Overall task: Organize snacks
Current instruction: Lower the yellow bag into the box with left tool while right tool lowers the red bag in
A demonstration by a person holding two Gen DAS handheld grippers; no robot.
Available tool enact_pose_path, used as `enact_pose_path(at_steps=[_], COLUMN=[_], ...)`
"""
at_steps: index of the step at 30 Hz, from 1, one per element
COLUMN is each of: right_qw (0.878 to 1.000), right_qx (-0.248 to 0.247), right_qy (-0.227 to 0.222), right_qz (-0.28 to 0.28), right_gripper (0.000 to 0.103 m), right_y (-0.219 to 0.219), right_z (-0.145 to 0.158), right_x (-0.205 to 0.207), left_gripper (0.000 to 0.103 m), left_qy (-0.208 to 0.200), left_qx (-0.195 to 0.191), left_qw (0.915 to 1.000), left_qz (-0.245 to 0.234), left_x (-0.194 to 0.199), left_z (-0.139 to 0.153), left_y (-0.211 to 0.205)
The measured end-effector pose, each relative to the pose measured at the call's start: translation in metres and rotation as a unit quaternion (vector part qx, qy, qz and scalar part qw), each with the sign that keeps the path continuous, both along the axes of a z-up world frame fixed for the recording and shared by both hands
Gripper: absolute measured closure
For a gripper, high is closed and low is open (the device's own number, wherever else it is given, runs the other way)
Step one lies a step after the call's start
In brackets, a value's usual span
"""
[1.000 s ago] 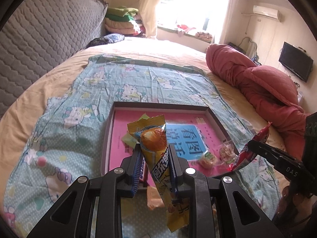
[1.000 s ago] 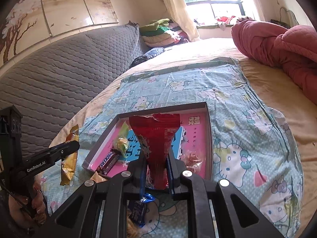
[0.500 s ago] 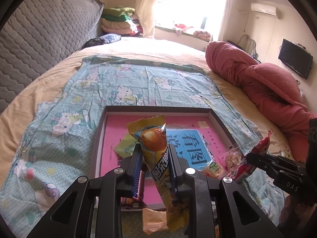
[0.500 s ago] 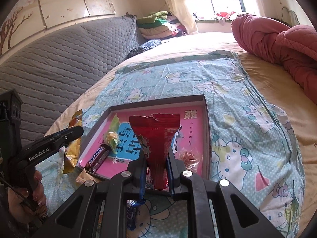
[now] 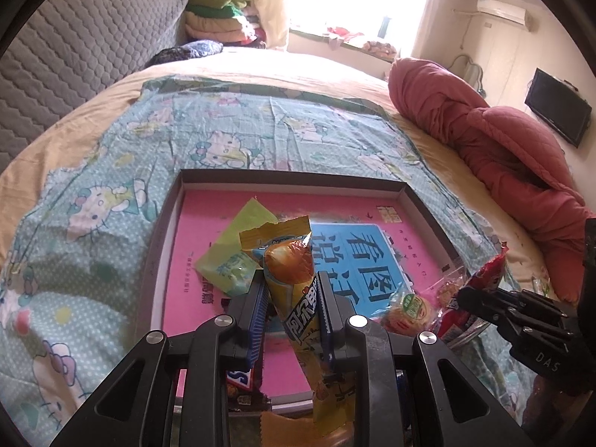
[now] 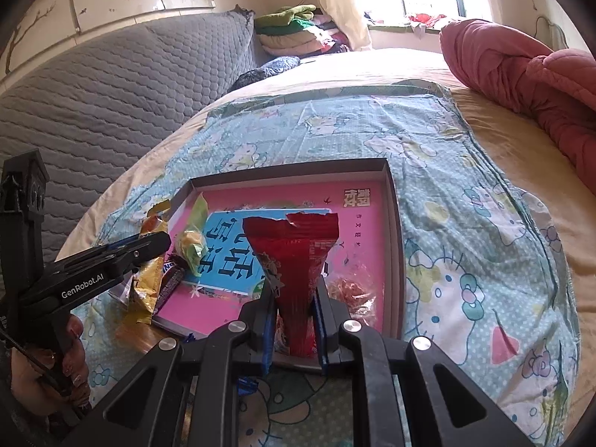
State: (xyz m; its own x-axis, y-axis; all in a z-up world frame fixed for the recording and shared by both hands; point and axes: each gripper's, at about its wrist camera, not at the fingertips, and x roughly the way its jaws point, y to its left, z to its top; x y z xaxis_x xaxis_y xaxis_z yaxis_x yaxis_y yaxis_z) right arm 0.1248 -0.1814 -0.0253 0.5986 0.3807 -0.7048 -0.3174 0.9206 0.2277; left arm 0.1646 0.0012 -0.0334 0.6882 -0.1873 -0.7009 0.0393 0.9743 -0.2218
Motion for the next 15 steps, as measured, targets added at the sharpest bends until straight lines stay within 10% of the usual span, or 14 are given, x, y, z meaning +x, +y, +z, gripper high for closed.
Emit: enact_pose_path(at_steps=[15], right_qw=[1.000], right_qx=[0.001], right_qy=[0.012], right_qz=[0.012], right_gripper=[0.085], right_y=[0.009], right_z=[-0.011], right_x=[0.010], left_gripper=[0.077], left_qy=[0.022], left_qx=[0.002], left_qw=[0.9994], left_qz=[-0.027], left_x=[0.007], left_z=[-0.013], left_y=[-0.014])
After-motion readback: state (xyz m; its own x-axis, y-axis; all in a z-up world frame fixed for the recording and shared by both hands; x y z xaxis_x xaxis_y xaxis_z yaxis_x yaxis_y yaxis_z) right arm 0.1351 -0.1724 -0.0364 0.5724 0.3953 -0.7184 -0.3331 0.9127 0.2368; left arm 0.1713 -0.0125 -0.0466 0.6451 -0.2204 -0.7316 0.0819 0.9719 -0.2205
